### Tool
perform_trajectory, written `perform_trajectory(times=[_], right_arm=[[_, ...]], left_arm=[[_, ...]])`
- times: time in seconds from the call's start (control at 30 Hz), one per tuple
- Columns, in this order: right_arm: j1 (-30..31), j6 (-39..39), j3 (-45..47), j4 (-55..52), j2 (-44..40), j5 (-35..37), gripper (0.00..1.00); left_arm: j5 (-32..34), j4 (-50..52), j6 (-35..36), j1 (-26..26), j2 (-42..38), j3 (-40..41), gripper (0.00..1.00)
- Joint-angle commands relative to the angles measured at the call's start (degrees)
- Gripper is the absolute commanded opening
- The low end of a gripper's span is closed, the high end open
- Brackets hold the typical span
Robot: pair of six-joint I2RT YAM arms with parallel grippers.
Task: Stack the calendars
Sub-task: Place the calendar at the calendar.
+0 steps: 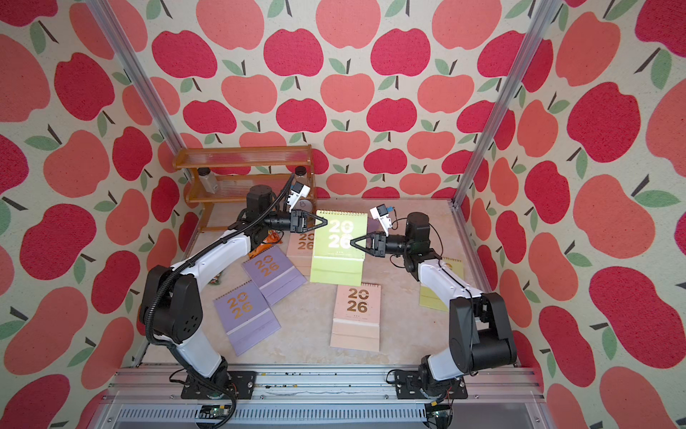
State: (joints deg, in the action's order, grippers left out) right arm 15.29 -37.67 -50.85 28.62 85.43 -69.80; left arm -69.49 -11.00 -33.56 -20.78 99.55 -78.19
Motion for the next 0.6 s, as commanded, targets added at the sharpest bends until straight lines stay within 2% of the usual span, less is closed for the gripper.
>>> perform_trajectory(times=[0.0,0.03,0.1,0.2,0.3,0.43,0.57], right_arm=[[0.5,-2.6,0.8,4.4,0.7,0.2,0.15],[0.5,-2.5,1.1,4.3,0.8,0.9,0.12],[0.5,-2.2,1.3,3.4,1.0,1.2,0.0],[0.4,-2.1,1.9,0.8,0.5,2.0,0.0],[0.3,2.5,1.5,-10.7,-1.1,3.1,0.0],[-0.2,12.9,1.1,-31.4,-4.0,5.6,0.0],[-1.9,16.8,3.2,-44.4,-6.6,6.4,0.0]], left_arm=[[-1.7,-3.2,-0.8,-0.2,0.6,-1.8,0.0],[-1.8,-3.0,-0.7,-0.2,0.7,-1.8,0.02],[-1.7,-2.9,-0.6,-0.1,0.8,-1.7,0.13],[-0.4,-2.4,-0.8,0.7,0.7,-1.5,0.41],[0.2,-2.1,-0.7,1.8,-0.1,-1.0,0.58],[0.5,-1.9,-0.5,3.5,-0.9,0.3,0.63],[0.7,-2.5,-0.9,4.3,-1.5,1.5,0.65]])
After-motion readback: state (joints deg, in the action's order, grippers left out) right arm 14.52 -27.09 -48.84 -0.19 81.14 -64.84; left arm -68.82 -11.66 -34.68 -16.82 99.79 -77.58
